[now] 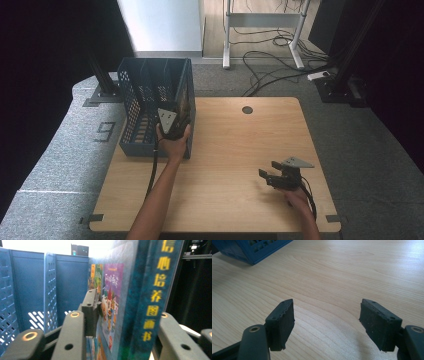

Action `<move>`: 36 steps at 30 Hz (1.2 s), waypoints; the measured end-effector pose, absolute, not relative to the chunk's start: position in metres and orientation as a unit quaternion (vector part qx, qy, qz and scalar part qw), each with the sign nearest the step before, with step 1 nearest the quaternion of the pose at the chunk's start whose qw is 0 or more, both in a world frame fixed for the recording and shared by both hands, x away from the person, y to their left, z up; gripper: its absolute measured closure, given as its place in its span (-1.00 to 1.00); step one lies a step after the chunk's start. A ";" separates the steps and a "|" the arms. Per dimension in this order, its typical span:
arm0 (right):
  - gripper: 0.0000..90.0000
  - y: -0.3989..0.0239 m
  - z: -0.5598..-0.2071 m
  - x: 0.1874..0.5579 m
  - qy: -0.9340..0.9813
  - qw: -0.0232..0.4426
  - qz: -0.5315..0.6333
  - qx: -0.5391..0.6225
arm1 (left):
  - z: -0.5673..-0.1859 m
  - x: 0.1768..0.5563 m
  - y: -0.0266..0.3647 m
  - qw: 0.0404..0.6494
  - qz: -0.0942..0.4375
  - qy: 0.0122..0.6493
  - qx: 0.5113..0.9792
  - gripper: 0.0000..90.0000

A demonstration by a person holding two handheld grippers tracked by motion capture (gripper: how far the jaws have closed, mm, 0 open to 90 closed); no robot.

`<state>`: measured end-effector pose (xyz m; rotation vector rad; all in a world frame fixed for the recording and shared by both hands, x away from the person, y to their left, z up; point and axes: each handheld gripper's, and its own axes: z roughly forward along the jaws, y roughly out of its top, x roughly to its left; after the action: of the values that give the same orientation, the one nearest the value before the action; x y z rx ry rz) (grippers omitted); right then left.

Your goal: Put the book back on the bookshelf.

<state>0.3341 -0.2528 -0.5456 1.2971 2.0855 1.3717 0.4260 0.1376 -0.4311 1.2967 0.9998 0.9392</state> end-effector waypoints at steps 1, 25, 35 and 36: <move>-0.39 -0.253 -0.546 0.334 0.731 0.163 0.481 0.455 | -0.431 0.425 0.138 0.587 0.403 0.427 0.557 0.34; -0.39 -0.250 -0.546 0.335 0.733 0.164 0.479 0.454 | -0.426 0.420 0.152 0.542 0.405 0.426 0.600 0.61; -0.40 -0.251 -0.547 0.336 0.732 0.163 0.481 0.455 | -0.424 0.419 0.154 0.507 0.445 0.421 0.606 0.79; -0.40 -0.251 -0.547 0.336 0.732 0.162 0.480 0.456 | -0.424 0.419 0.154 0.511 0.443 0.418 0.607 0.77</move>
<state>0.3360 -0.2513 -0.5469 1.3011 2.0895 1.3685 0.4190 0.1537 -0.4244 1.4617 1.0058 1.0652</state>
